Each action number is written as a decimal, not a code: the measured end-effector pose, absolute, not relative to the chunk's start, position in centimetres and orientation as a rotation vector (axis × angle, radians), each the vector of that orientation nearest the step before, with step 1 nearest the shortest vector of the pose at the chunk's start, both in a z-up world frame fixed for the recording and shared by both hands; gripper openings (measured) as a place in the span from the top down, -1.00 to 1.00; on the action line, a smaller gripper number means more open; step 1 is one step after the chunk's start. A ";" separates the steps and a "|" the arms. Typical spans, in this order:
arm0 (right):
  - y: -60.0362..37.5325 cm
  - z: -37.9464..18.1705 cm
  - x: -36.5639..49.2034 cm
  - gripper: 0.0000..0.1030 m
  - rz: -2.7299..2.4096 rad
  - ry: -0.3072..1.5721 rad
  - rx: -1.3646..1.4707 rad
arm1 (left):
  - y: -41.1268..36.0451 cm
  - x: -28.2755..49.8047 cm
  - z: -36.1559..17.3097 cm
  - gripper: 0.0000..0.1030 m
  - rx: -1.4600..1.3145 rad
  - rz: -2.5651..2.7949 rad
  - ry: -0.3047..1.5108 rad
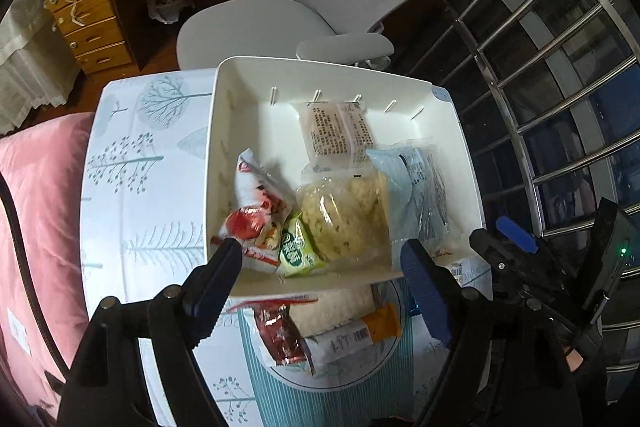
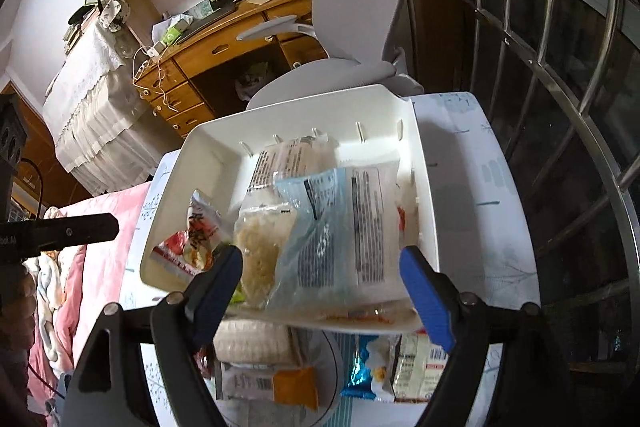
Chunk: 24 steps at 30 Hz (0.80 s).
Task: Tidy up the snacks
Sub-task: 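Lower both held snacks into the white box and open both grippers, then move the right gripper to the orange-topped bar while the left approaches the brown chocolate packet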
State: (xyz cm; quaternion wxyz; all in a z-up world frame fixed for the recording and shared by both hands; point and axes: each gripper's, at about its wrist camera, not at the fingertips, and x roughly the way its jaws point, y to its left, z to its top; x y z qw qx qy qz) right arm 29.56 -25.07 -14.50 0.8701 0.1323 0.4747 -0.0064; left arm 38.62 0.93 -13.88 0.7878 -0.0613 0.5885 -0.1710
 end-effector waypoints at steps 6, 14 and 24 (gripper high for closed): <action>-25.9 -14.0 27.0 -0.59 -0.024 0.990 0.329 | 1.4 35.0 -12.6 -0.57 -0.128 -0.327 1.252; -27.1 -13.0 23.3 -0.59 -0.007 0.998 0.396 | 2.3 29.1 -11.2 -0.57 -0.172 -0.274 1.217; -27.1 -13.5 20.1 -0.59 0.051 1.050 0.442 | 3.4 23.0 -11.3 -0.59 -0.237 -0.198 1.198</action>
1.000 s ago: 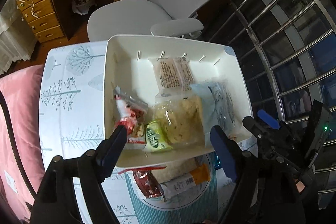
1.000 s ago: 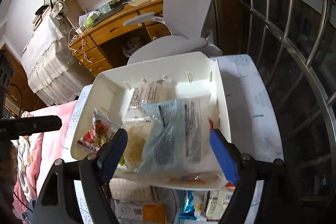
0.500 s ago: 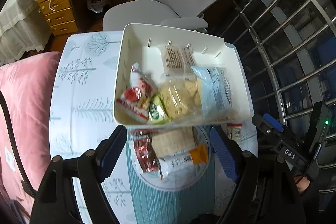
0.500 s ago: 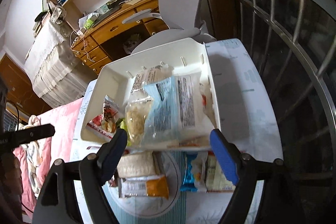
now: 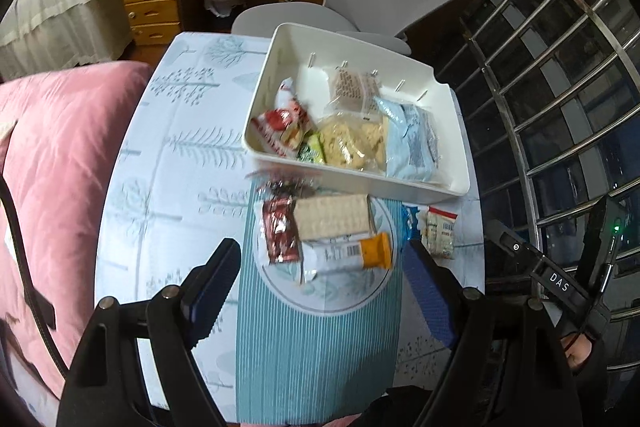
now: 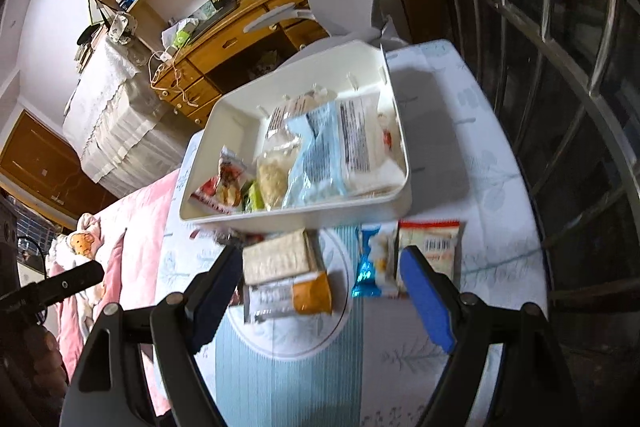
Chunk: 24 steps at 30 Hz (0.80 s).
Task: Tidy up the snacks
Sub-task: 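Move the right gripper to the orange-topped bar while the left approaches the brown chocolate packet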
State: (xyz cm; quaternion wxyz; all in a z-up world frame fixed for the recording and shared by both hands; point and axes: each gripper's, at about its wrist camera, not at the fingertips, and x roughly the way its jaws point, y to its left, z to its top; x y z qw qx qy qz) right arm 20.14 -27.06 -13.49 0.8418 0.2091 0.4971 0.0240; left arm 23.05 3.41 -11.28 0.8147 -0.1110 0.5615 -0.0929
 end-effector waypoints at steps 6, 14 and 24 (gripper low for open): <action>-27.0 -15.4 19.3 -0.59 0.016 1.142 0.491 | 4.1 20.4 -12.1 -0.58 -0.253 -0.149 1.198; -26.1 -18.2 19.1 -0.58 -0.049 1.254 0.588 | 5.4 19.8 -14.3 -0.58 -0.262 -0.122 1.231; -24.7 -21.6 18.8 -0.58 -0.276 1.352 0.781 | 6.4 22.0 -17.6 -0.58 -0.215 -0.234 1.327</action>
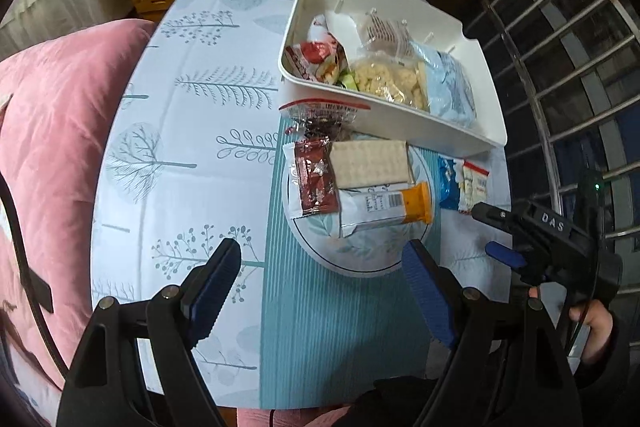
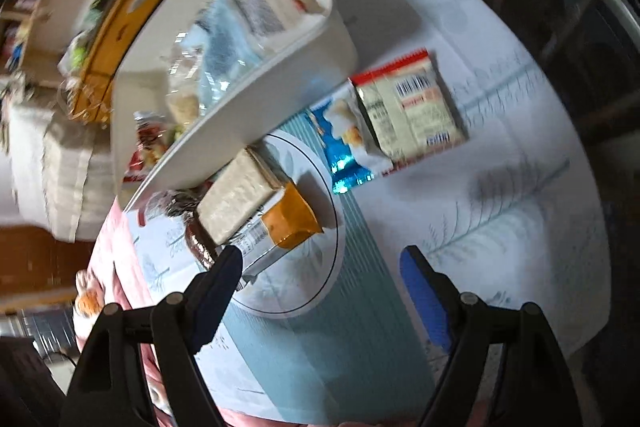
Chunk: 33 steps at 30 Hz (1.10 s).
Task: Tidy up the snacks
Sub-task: 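Move the right gripper to the orange-topped bar while the left approaches the brown chocolate packet, then grasp the orange-topped bar with the right gripper while the left grasps the brown chocolate packet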
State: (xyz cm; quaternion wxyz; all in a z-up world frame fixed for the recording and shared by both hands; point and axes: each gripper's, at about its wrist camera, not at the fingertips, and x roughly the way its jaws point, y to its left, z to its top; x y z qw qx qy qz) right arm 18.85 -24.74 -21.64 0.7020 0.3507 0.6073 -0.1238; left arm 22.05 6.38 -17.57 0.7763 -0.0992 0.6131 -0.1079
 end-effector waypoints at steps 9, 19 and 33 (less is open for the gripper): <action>-23.5 -24.4 17.8 -0.58 -0.509 1.341 1.071 | 6.6 25.3 -20.3 -0.58 -0.128 -0.342 1.354; -21.3 -25.4 18.3 -0.58 -0.679 1.267 1.239 | 5.4 28.6 -24.1 -0.58 -0.061 -0.422 1.360; -19.0 -28.3 19.5 -0.37 -0.765 1.300 1.300 | 3.8 31.1 -29.4 -0.38 -0.035 -0.468 1.412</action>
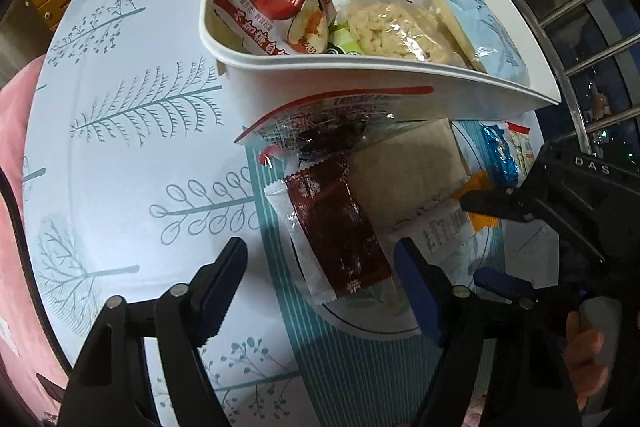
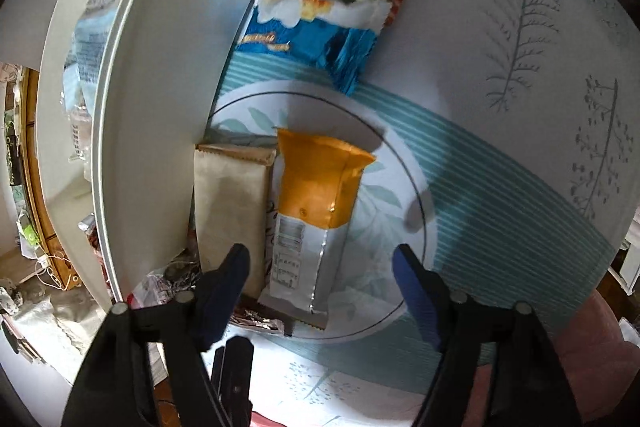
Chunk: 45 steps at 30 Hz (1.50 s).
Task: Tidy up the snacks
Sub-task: 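Grasp the orange-topped bar with the right gripper while the left grasps the brown chocolate packet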
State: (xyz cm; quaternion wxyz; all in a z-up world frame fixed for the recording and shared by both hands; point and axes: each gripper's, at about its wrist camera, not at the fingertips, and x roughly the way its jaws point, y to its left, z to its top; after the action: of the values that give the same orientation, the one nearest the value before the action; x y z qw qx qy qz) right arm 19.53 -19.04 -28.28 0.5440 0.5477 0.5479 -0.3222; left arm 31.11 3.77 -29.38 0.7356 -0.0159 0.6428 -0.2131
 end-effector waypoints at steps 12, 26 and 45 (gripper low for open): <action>-17.3 -29.5 22.6 0.14 -0.765 1.361 1.226 | 2.0 32.3 -31.9 0.01 -0.086 -0.482 1.444; -15.0 -30.7 26.9 0.27 -0.768 1.416 1.153 | 2.1 32.8 -32.3 0.36 -0.152 -0.501 1.428; -12.4 -30.1 24.1 0.38 -0.698 1.426 1.109 | 8.6 30.9 -30.1 0.39 -0.259 -0.427 1.466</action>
State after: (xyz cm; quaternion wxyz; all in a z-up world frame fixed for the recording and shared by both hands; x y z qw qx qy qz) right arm 24.12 -12.45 -30.07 0.5666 0.4720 0.6066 -0.2971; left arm 30.95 8.59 -30.13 0.7150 -0.1169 0.6617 -0.1929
